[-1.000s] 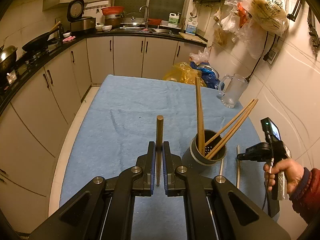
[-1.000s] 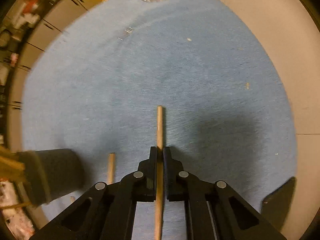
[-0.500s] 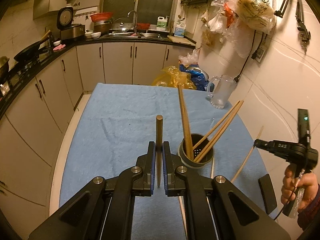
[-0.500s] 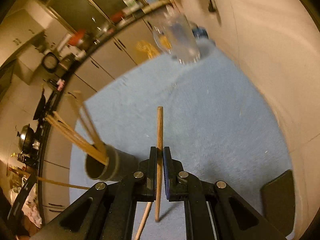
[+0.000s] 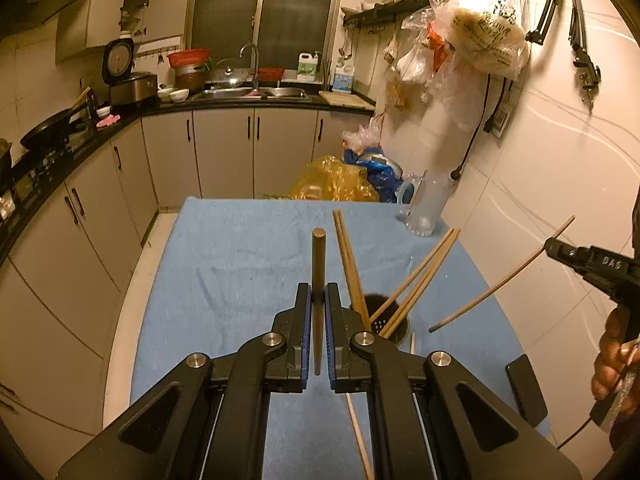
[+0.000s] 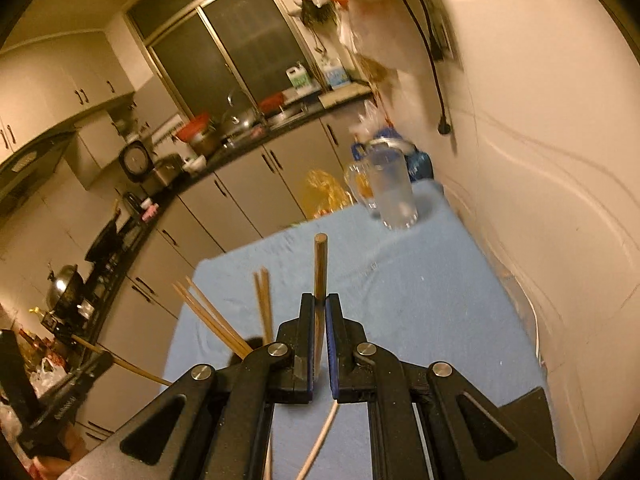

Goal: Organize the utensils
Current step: 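Carry the right tool's chopstick over the cup beside the left tool, then lower both chopsticks into the black cup and open both tools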

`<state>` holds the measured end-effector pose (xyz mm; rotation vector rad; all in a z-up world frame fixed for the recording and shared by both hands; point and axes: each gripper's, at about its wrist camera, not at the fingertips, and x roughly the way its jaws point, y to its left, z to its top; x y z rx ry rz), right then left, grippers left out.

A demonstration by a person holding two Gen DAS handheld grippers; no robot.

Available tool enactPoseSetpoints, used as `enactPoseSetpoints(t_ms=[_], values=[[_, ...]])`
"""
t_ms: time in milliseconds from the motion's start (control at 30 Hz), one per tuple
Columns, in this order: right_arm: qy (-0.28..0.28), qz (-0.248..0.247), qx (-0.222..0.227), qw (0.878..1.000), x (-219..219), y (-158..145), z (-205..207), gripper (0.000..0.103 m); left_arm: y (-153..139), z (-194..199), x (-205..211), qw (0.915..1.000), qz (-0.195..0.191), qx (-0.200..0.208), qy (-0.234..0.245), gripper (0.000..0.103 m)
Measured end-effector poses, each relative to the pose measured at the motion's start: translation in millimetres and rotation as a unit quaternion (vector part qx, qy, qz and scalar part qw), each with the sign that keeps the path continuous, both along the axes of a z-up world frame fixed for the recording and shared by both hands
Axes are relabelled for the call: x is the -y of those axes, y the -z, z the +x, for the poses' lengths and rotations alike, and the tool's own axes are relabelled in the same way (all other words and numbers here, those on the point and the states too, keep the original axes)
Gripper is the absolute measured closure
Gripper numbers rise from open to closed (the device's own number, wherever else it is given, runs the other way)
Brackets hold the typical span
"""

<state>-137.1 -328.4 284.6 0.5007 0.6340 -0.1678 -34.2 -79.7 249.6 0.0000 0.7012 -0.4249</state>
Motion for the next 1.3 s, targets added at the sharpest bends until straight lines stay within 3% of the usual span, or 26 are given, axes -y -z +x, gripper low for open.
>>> enactPoseSetpoints(t_ms=[333, 467, 700, 1300], values=[[-0.031, 0.015, 0.048, 0.998, -5.4, -58.0, -3.7, 0.098, -39.6, 12.2, 5.7, 0.9994, -0.02, 0.028, 0.008, 0.097], [-0.043, 0.016, 0.051, 0.998, -10.7, -62.9, 3.4, 0.098, -49.3, 17.2, 13.6, 0.9989, -0.033, 0.029, 0.015, 0.097], [-0.071, 0.017, 0.031, 0.997, -26.2, -41.6, 29.6, 0.098, -46.5, 29.4, 32.6, 0.9986, -0.042, 0.014, 0.03, 0.097], [-0.123, -0.015, -0.081, 0.989, -60.4, 46.9, 96.3, 0.098, 22.1, 69.9, 53.5, 0.9969, -0.019, -0.073, 0.02, 0.097]])
